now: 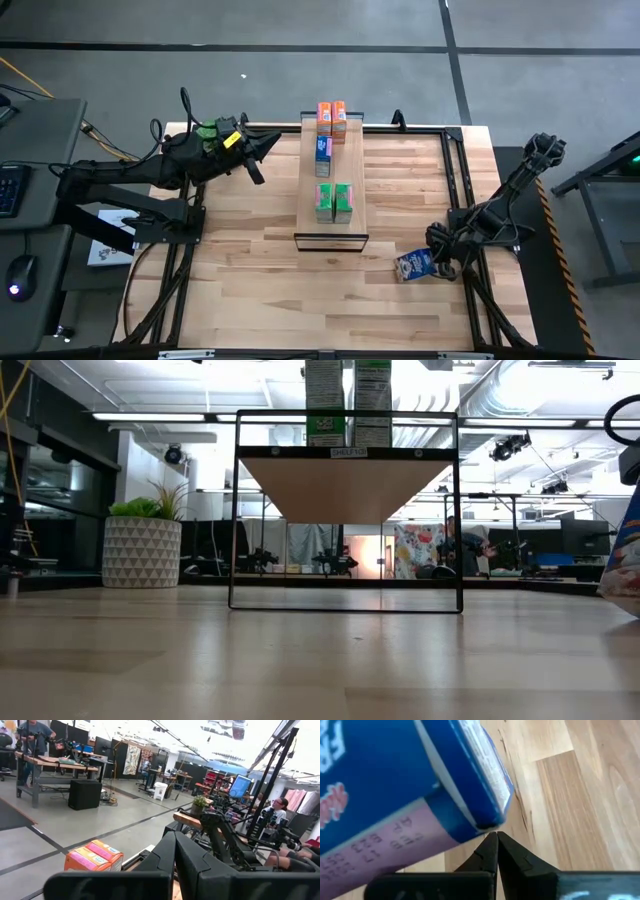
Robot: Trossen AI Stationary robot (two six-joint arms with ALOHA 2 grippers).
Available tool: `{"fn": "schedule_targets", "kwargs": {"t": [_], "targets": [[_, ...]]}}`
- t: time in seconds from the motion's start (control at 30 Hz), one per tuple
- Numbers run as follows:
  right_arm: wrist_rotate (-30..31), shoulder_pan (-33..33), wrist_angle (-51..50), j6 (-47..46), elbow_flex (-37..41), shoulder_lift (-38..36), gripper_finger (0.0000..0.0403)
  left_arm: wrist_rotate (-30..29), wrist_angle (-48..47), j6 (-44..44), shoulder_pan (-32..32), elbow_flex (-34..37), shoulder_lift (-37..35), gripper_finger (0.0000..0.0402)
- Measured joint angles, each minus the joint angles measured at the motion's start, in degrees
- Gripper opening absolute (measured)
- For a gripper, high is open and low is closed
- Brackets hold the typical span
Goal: Stack cereal on shelf
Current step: Put the blue cereal box on the shelf aligned with the other blue cereal box
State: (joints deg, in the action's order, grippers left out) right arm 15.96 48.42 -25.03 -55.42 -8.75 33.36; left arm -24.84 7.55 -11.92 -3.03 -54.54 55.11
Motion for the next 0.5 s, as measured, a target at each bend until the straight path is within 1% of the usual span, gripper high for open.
{"fn": "schedule_targets", "kwargs": {"t": [0.5], "targets": [[-0.1, 0.0, 4.1, -2.7, 0.0, 0.0, 0.0, 0.0, -0.1, 0.0, 0.0, 0.0, 0.0, 0.0]]}}
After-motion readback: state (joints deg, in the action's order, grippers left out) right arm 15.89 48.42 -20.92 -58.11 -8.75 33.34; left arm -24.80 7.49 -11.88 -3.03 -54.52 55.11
